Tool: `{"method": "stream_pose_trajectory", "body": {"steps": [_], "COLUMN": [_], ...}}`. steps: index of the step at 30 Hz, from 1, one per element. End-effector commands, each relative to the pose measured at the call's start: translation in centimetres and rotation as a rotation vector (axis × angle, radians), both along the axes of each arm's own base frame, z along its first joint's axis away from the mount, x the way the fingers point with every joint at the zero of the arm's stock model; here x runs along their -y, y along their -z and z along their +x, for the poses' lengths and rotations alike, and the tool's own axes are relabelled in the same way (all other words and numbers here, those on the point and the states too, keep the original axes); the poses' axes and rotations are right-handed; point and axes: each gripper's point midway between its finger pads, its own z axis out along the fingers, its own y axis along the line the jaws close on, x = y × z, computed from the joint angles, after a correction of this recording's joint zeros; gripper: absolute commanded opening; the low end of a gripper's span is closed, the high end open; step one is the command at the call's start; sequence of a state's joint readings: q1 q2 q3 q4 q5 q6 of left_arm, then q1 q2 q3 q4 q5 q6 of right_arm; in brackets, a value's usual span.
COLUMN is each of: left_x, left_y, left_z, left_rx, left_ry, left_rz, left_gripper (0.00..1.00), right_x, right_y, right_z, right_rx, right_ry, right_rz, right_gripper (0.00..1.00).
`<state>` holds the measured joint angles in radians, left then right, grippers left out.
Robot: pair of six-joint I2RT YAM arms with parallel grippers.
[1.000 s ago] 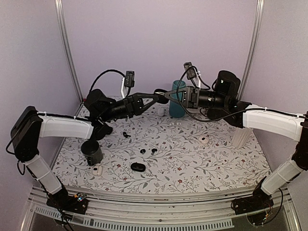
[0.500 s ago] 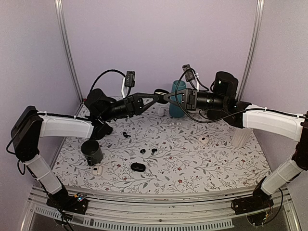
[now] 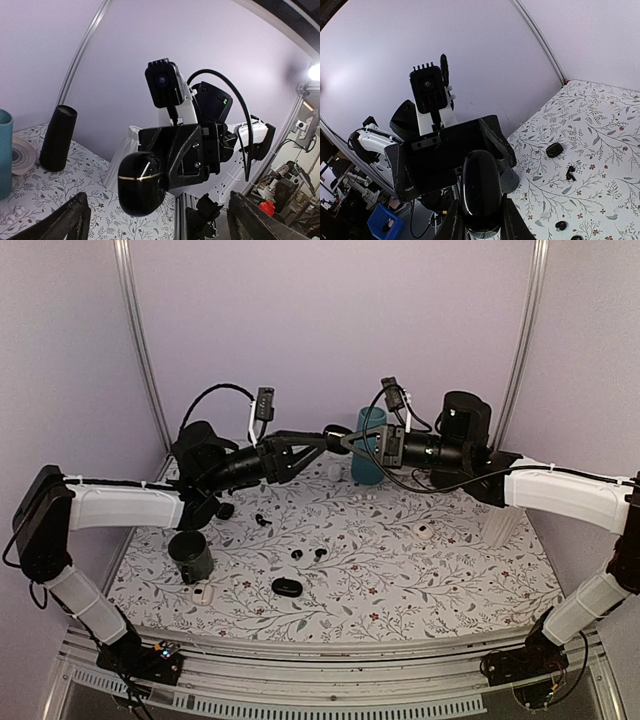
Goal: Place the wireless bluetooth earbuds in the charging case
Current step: Pass from the left arm to the right, then place the charging case with the earbuds at the center of the board.
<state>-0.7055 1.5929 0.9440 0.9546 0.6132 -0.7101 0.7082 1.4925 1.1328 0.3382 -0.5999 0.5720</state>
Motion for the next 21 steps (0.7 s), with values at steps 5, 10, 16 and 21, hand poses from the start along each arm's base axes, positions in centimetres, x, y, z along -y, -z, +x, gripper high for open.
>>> {"method": "stream_pose_trajectory", "body": {"steps": [5,10,16,21], "left_x": [-2.1,-3.1,-3.7,-4.0], "left_y": [0.6,0.2,-0.2,-0.2], "left_z": [1.4,2.0,2.3,2.4], "left_rx": [0.015,0.049,0.071,0.074], "left_ry": [-0.140,-0.208,-0.234,-0.243], "left_rz": [0.068,0.109,0.136,0.134], "left_gripper": [0.96,0.96,0.96,0.96], "right_x": [3.6,6.1,9.4,13.0], "right_y": [1.2,4.8,9.7,15.9], "right_z": [2.3,3.3,3.6,3.2], "right_rx": [-0.060,-0.141,-0.279,-0.431], "right_ry": [0.224,0.337,0.453,0.585], "right_rz": [-0.035,-0.109,-0.191,-0.310], "right_gripper": [0.04,0.04,0.04,0.04]}}
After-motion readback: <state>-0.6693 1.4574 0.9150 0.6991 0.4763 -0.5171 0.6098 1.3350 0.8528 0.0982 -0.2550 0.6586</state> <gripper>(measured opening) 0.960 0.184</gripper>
